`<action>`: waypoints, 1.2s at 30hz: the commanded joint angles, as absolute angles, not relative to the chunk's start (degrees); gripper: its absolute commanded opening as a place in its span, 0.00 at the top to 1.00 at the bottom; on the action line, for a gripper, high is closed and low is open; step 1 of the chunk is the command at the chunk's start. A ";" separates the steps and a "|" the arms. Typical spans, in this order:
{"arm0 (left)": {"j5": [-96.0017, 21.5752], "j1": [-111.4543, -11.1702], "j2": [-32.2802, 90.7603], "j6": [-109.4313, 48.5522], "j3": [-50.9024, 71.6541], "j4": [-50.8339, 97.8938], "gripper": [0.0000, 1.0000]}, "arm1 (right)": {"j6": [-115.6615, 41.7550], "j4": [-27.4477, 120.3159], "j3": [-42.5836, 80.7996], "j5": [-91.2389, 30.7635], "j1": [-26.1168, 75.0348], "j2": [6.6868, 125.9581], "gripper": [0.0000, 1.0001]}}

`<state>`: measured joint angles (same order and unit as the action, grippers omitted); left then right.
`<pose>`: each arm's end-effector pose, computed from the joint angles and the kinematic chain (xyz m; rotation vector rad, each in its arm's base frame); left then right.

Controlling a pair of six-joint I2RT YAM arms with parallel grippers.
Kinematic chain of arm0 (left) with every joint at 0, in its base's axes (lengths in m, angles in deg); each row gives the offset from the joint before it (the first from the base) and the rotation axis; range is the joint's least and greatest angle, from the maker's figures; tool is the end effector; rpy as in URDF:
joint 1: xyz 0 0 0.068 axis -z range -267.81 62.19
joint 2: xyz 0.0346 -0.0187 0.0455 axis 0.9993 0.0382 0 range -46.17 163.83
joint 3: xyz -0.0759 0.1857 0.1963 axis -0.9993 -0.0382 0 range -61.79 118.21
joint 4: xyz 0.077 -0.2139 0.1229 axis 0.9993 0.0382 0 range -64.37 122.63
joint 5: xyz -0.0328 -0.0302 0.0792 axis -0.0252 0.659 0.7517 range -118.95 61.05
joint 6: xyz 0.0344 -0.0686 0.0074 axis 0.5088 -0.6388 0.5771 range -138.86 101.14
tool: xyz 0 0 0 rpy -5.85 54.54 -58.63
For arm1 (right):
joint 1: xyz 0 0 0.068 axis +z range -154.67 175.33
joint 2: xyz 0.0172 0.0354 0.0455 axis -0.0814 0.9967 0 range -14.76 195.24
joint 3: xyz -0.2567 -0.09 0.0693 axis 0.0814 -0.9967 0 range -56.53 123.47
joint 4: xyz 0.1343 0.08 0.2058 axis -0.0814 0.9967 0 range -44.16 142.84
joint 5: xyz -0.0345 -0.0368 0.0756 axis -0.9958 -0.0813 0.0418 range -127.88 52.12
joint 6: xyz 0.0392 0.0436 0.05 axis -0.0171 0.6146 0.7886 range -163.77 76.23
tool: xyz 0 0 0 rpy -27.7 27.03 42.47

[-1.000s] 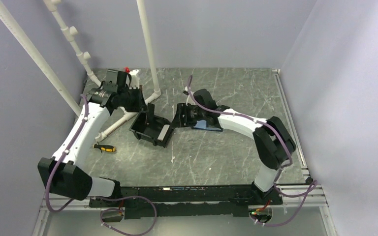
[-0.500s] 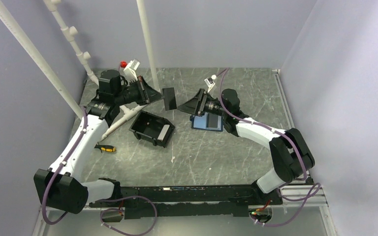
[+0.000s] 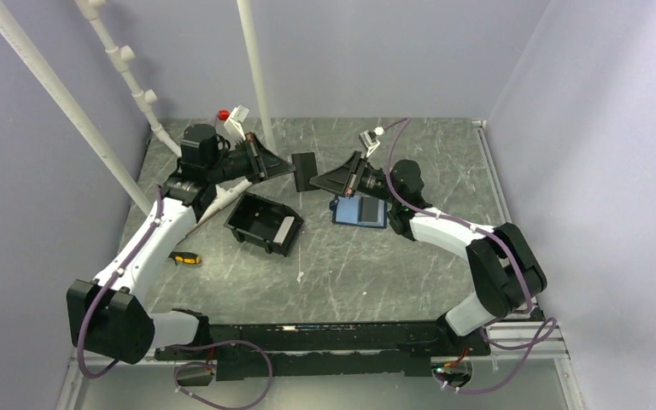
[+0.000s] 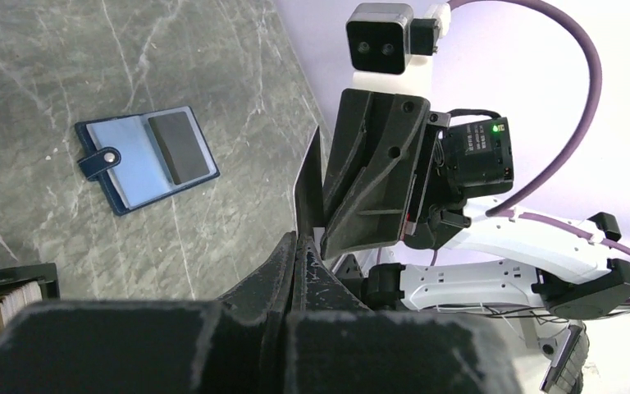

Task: Put the credit cards into the card holder
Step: Pick up the credit card from the storage box, then insert the credit card into the card holder.

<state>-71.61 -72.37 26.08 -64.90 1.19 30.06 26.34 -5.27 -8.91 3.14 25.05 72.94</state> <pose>0.2812 -0.1238 0.3640 0.0608 1.9852 -1.3998 0.2860 0.2128 0.2993 -0.1282 1.7359 1.8533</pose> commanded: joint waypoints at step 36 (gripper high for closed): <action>-51.03 -54.73 78.61 -51.80 31.06 49.18 0.96 | -15.58 52.54 -6.93 -6.06 5.70 79.08 1.00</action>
<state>-54.10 -54.91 77.31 -53.08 28.95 46.96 -15.06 53.52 -9.52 -5.85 5.88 77.60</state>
